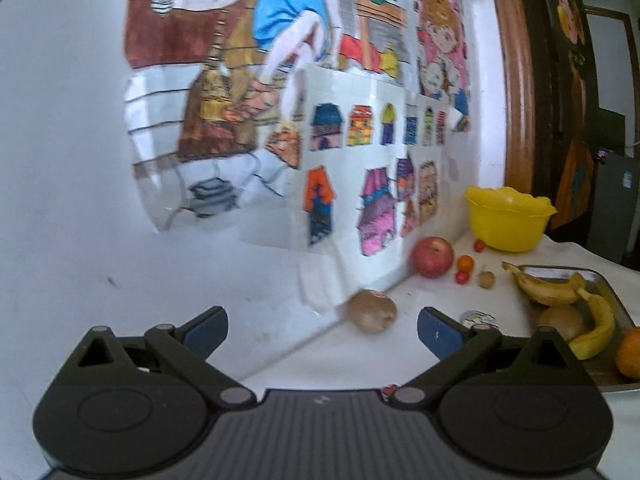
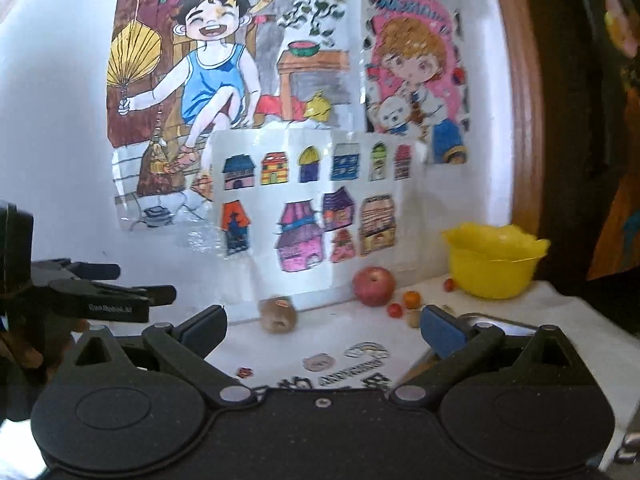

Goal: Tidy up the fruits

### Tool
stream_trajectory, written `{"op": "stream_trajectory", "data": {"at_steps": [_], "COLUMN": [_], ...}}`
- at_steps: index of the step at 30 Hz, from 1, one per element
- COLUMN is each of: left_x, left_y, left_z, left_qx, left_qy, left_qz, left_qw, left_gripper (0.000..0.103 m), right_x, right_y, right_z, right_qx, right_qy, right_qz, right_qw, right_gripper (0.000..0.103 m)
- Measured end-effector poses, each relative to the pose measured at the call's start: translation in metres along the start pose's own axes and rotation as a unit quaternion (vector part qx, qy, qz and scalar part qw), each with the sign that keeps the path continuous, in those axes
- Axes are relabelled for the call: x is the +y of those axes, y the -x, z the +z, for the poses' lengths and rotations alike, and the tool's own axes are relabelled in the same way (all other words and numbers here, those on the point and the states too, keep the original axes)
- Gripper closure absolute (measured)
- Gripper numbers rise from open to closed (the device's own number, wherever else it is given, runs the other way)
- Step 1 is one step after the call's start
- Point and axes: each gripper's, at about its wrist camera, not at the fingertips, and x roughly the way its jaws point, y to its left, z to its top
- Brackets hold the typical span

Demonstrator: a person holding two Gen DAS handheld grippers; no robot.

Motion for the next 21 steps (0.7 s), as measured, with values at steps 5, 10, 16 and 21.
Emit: {"op": "stream_trajectory", "data": {"at_steps": [5, 10, 16, 21], "left_x": [0.008, -0.002, -0.019, -0.034], "left_y": [-0.010, -0.030, -0.065, -0.100], "left_z": [0.008, 0.014, 0.014, 0.010], "left_qx": [-0.011, -0.013, 0.007, 0.027], "left_qy": [0.000, 0.006, 0.011, 0.010], "left_qz": [0.003, -0.003, -0.015, -0.023], "left_qw": [0.9999, 0.9999, 0.9998, 0.9993], "left_gripper": [0.000, 0.000, 0.000, 0.000], "right_x": [-0.029, -0.056, -0.088, -0.106], "right_y": [-0.043, -0.093, -0.153, -0.190], "right_z": [0.046, 0.069, 0.059, 0.041], "right_qx": [0.044, 0.072, 0.116, 0.148], "right_qy": [-0.055, -0.062, -0.069, -0.084], "right_qz": [0.016, 0.035, 0.067, 0.098], "right_qw": [0.997, 0.995, 0.989, 0.980], "right_gripper": [0.001, 0.001, 0.001, 0.002]}}
